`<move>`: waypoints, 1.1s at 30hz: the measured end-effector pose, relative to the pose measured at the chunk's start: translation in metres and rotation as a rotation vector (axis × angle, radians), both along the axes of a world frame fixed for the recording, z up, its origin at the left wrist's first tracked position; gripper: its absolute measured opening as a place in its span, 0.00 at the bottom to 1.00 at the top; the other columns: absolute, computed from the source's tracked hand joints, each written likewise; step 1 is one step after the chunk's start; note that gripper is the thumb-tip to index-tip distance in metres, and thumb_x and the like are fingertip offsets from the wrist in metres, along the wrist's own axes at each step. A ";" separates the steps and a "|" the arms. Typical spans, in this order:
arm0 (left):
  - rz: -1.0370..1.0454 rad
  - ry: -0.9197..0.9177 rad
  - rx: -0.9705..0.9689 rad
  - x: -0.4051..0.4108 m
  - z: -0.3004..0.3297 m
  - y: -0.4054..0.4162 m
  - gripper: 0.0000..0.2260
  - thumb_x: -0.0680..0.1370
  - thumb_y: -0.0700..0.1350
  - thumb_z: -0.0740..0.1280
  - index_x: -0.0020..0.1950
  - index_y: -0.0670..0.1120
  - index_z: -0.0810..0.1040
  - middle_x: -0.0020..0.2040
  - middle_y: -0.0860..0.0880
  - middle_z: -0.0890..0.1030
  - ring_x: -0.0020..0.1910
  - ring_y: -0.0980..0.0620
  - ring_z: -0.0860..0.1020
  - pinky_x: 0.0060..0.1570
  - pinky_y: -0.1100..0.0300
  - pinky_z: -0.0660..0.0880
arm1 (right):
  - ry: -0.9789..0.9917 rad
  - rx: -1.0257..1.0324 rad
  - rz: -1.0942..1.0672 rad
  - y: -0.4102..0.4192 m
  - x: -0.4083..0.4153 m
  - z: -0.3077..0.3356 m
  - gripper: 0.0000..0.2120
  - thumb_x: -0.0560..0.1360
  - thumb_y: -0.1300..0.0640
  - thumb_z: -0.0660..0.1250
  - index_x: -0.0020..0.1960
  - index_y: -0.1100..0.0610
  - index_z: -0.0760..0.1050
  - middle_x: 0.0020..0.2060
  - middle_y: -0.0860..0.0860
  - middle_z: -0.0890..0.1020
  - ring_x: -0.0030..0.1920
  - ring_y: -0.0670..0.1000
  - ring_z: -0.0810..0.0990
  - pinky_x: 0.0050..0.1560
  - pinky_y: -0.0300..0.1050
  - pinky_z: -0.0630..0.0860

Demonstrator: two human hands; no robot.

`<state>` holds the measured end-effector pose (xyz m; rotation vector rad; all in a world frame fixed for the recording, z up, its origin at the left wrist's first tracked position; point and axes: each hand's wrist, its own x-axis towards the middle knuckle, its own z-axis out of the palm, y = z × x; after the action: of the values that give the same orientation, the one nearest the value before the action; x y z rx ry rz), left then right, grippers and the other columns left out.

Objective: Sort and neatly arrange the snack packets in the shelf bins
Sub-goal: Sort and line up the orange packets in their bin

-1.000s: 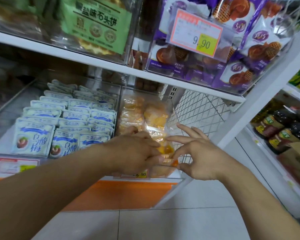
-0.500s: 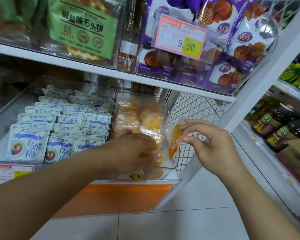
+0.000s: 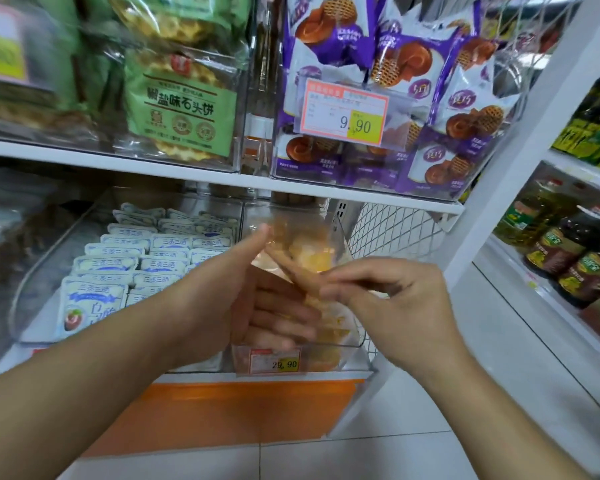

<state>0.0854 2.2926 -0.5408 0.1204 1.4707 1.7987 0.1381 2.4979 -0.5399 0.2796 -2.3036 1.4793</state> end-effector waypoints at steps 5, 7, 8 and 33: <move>0.171 0.276 -0.111 -0.001 -0.009 -0.006 0.09 0.81 0.40 0.67 0.54 0.34 0.81 0.46 0.37 0.85 0.41 0.43 0.86 0.38 0.53 0.84 | -0.097 0.310 0.107 0.011 -0.002 0.000 0.19 0.74 0.59 0.79 0.62 0.44 0.85 0.62 0.37 0.83 0.69 0.39 0.76 0.72 0.40 0.71; 0.141 0.434 -0.185 -0.002 -0.014 -0.009 0.06 0.81 0.39 0.68 0.55 0.39 0.83 0.47 0.38 0.86 0.45 0.41 0.86 0.47 0.48 0.84 | -0.097 0.266 -0.080 0.016 -0.008 -0.005 0.24 0.76 0.53 0.77 0.69 0.41 0.78 0.67 0.36 0.78 0.70 0.38 0.74 0.71 0.43 0.72; 0.108 0.478 -0.181 0.000 -0.014 -0.008 0.06 0.81 0.40 0.68 0.56 0.42 0.83 0.47 0.40 0.86 0.47 0.42 0.86 0.50 0.48 0.84 | -0.161 0.203 -0.122 0.016 -0.011 -0.006 0.26 0.75 0.51 0.77 0.70 0.39 0.76 0.67 0.36 0.78 0.68 0.38 0.75 0.68 0.44 0.74; -0.220 1.459 -0.973 -0.033 -0.081 -0.025 0.25 0.75 0.66 0.56 0.66 0.56 0.77 0.60 0.55 0.81 0.64 0.50 0.76 0.67 0.50 0.62 | -0.048 1.100 0.080 0.039 -0.025 -0.045 0.13 0.80 0.45 0.62 0.55 0.43 0.84 0.52 0.35 0.84 0.57 0.43 0.74 0.61 0.44 0.63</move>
<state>0.0525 2.2673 -0.6218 1.1865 2.9433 0.4308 0.1127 2.5371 -0.5849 0.6161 -2.9285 0.0888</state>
